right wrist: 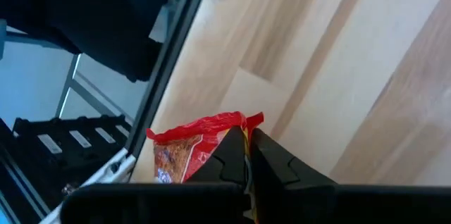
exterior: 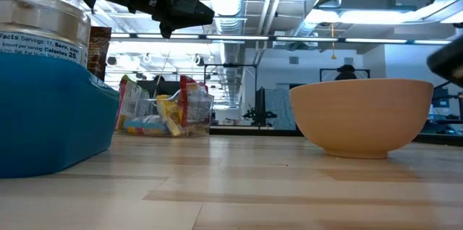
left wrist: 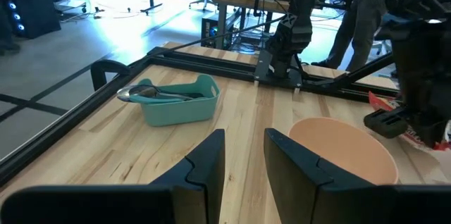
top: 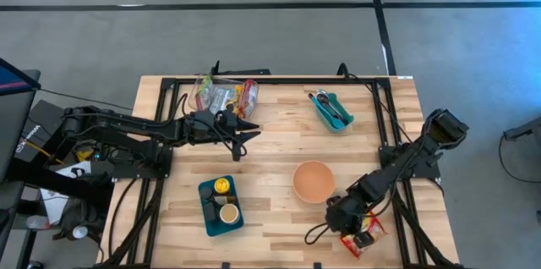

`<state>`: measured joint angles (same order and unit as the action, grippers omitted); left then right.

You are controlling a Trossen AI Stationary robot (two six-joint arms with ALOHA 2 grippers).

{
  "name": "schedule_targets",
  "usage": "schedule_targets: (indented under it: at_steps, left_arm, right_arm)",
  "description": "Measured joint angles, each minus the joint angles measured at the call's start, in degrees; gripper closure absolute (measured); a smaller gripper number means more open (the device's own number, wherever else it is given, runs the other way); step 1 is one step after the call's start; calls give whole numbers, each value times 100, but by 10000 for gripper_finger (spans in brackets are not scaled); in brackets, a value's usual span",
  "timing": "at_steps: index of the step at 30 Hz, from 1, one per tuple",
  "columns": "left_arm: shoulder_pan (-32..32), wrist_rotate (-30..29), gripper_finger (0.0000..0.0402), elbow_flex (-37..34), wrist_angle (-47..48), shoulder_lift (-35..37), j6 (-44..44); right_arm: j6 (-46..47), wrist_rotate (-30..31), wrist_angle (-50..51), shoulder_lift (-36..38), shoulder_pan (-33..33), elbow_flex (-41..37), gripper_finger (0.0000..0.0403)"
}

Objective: Pick & Place Food Item
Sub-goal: Put the red noodle pack into the transparent bin

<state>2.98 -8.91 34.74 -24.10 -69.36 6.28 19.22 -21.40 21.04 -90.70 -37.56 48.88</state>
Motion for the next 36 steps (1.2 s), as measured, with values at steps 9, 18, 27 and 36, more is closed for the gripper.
schedule_targets:
  at_steps: [9, 18, 27, 36]
  left_arm:
    - [0, 0, 308, 0, 0, 0, 0]
    - [0, 0, 308, 0, 0, 0, 2]
    - [-2, -2, 308, 0, 0, 0, 0]
    - [0, -1, 308, 0, 0, 0, 1]
  right_arm:
    - [-330, 450, 284, 0, -32, 518, 403]
    - [-705, 1475, 491, 0, -31, 1014, 403]
    - [-1200, 2609, 479, 2, -31, 1495, 403]
    - [-1305, 3708, 433, 7, -31, 1898, 403]
